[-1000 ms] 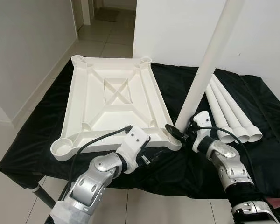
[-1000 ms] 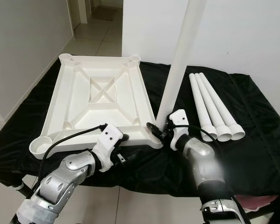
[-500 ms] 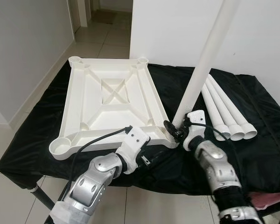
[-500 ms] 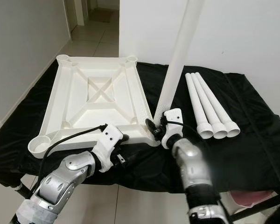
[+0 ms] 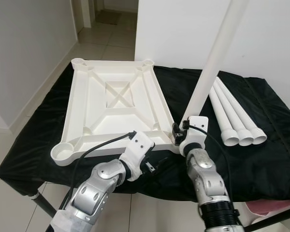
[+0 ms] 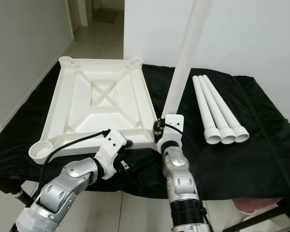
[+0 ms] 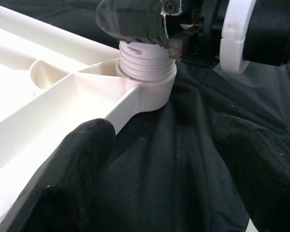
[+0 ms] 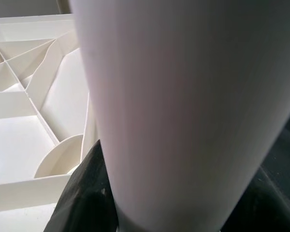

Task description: Building children table

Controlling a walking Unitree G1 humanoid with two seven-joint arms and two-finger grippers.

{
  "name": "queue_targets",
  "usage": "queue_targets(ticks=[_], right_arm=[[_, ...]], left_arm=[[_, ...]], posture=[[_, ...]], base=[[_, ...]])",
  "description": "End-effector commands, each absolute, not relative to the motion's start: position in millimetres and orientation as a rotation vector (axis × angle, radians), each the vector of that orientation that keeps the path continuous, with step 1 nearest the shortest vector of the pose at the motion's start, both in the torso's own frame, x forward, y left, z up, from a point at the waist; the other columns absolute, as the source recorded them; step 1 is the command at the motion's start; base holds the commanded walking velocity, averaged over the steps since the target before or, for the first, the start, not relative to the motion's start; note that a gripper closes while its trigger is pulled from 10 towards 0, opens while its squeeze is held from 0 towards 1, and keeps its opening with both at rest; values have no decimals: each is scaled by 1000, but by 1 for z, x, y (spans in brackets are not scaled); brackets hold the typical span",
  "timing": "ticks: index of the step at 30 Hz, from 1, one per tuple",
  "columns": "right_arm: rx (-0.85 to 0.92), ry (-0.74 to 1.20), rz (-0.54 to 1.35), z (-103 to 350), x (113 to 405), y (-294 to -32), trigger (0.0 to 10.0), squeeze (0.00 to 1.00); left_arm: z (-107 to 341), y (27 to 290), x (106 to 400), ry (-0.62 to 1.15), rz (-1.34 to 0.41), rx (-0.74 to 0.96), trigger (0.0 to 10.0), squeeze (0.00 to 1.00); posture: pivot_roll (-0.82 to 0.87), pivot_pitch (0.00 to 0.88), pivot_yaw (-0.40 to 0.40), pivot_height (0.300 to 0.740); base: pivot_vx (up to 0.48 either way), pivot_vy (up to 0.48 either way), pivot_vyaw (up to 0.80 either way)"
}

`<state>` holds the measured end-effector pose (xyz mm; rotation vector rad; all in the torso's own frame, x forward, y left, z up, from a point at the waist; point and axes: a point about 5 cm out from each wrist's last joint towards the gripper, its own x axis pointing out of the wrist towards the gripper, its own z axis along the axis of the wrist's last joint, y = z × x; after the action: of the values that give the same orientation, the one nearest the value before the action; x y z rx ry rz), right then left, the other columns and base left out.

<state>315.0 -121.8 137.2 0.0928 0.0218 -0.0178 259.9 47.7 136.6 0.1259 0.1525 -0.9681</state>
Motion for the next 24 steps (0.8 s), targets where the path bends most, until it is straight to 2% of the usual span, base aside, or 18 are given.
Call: queue_targets(ticks=[1,6,7,17,18,24], right_arm=[[128,71,-54,129,314,-127,10000,0],[113,45,-51,136,314,-128,10000,0],[119,38,-43,137,313,-128,10000,1000],[157,10,49,142,310,-134,10000,976],[158,7,82,143,309,-135,10000,0],[129,-5,199,146,309,-140,10000,0]], left_arm=[[137,47,257,154,-984,126,10000,0],[136,46,257,157,-988,128,10000,0],[137,45,257,156,-992,129,10000,0],[137,44,257,154,-1000,133,10000,0],[137,43,257,154,-1002,133,10000,0],[137,42,258,151,-1003,134,10000,0]], posture=[[20,49,-61,740],[13,44,-58,740],[11,43,-59,740],[8,38,-58,740],[3,29,-60,740],[-2,21,-61,740]], base=[[0,0,0],[0,0,0],[0,0,0],[0,0,0],[0,0,0],[0,0,0]])
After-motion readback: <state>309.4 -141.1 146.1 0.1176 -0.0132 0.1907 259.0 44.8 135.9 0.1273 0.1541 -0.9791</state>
